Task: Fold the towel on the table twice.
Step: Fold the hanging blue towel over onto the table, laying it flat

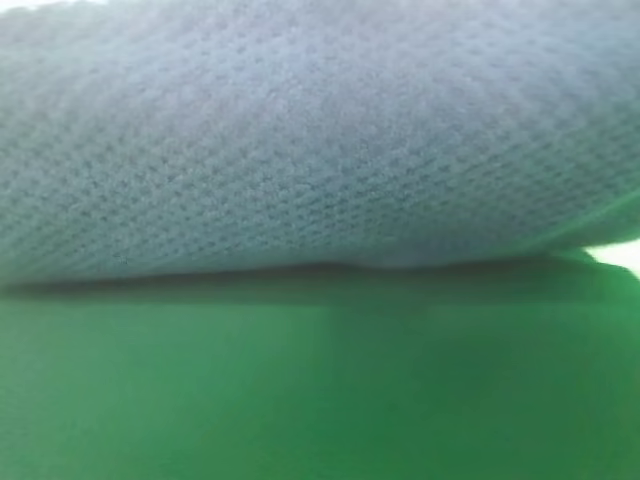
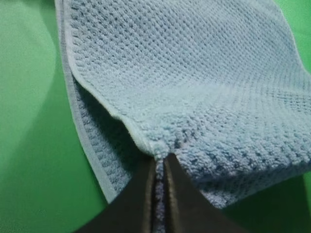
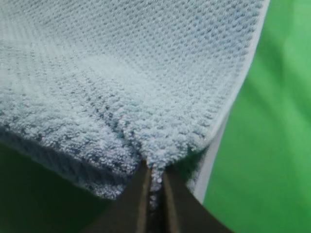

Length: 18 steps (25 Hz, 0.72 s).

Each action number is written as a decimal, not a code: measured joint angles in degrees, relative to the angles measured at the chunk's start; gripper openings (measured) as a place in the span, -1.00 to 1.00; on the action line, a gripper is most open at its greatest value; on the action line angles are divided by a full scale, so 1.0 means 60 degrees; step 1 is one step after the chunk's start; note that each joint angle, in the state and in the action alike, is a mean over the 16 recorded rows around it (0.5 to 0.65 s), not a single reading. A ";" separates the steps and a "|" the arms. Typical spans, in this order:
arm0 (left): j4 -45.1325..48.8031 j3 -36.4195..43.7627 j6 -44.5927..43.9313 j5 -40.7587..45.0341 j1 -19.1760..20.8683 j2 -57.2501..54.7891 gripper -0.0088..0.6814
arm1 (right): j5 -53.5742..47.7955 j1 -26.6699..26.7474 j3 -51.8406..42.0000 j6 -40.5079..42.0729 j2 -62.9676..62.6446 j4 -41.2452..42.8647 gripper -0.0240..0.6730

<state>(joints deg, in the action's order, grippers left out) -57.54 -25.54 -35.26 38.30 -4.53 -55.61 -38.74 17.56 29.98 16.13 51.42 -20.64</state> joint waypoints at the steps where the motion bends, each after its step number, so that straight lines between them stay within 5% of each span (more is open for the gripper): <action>1: -0.0285 0.0002 -0.0229 -0.0155 0.0000 -0.0143 -0.97 | 0.0214 0.0000 0.0020 0.0000 0.0158 -0.0006 -0.93; 18: -0.5062 -0.1937 -0.5232 -0.1808 -0.0019 -0.4462 -0.97 | 0.3246 0.0000 0.2217 0.0204 0.4258 0.0051 -0.93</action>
<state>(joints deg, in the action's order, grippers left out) -87.91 -37.16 -66.66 27.45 -4.64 -82.38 -19.26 17.56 43.29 17.35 76.97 -20.34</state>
